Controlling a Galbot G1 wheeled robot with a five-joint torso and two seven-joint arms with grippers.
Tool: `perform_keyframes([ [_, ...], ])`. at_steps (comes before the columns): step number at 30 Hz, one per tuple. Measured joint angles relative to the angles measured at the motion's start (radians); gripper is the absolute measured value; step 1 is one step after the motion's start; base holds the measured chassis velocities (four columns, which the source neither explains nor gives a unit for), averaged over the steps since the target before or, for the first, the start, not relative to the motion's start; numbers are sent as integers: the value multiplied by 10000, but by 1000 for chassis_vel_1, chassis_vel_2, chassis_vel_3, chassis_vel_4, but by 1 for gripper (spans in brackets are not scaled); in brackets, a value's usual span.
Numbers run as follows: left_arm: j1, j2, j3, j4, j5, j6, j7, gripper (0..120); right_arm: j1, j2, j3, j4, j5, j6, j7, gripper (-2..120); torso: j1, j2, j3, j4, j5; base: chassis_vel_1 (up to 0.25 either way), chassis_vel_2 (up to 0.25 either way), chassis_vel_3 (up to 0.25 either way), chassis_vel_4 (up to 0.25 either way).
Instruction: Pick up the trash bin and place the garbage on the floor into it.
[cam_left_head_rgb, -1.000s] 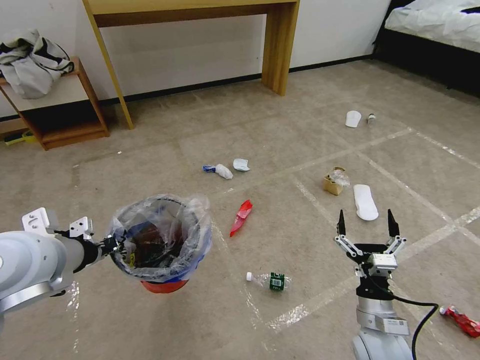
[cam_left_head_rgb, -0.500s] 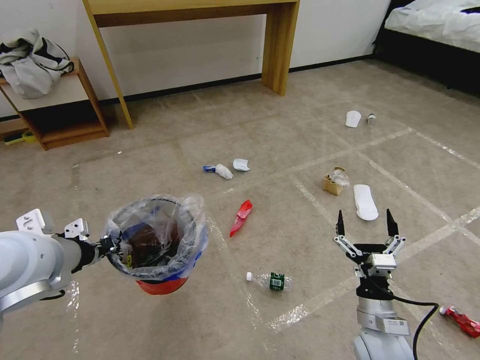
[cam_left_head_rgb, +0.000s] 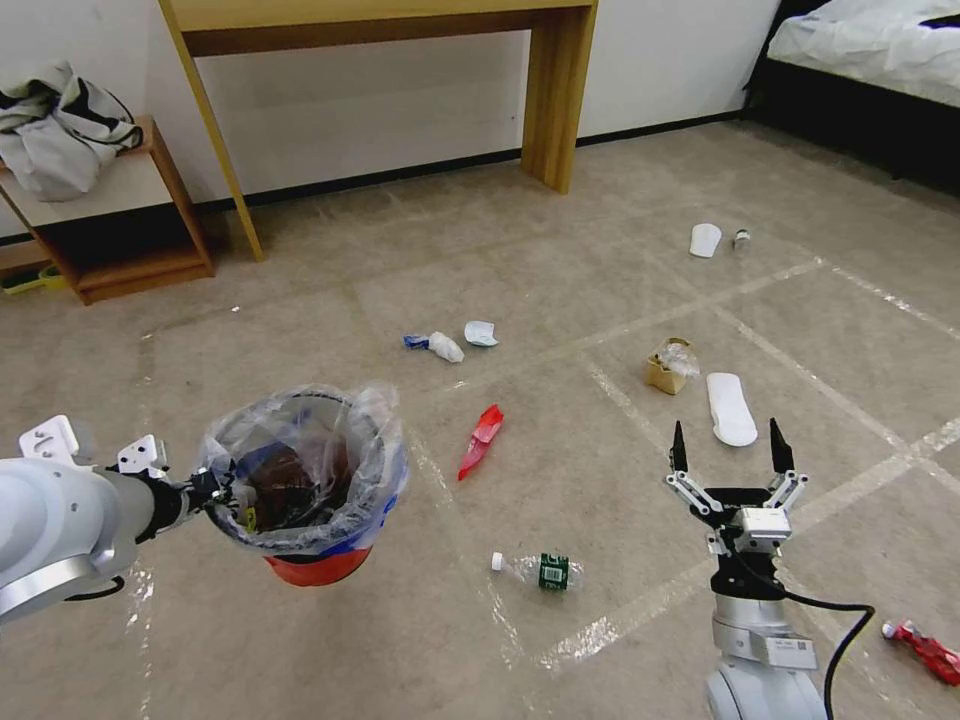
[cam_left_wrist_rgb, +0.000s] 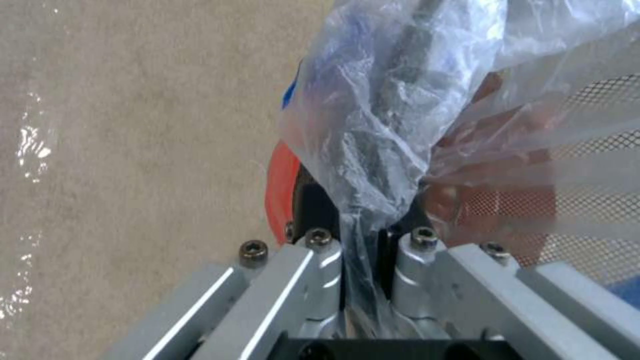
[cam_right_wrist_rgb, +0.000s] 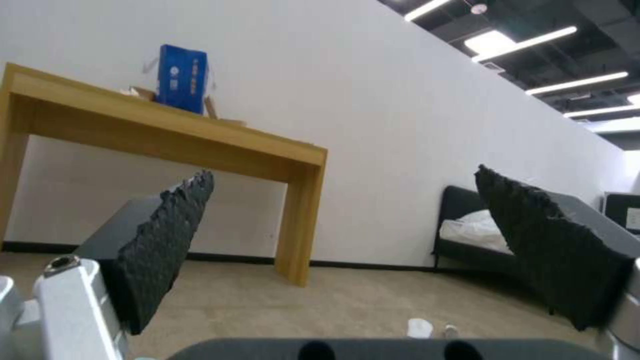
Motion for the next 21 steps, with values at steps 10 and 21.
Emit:
perform_keyframes([
  [10, 31, -48, 22, 128, 46, 20, -6, 4, 43, 27, -28, -34, -8, 1, -7, 100, 0, 0, 0, 1, -1, -73, 86, 73, -77],
  [21, -35, -48, 83, 226, 71, 23, 11, 4, 58, -27, -21, -90, -11, -2, -8, 100, 0, 0, 0, 0, -1, -77, 71, 75, -74],
])
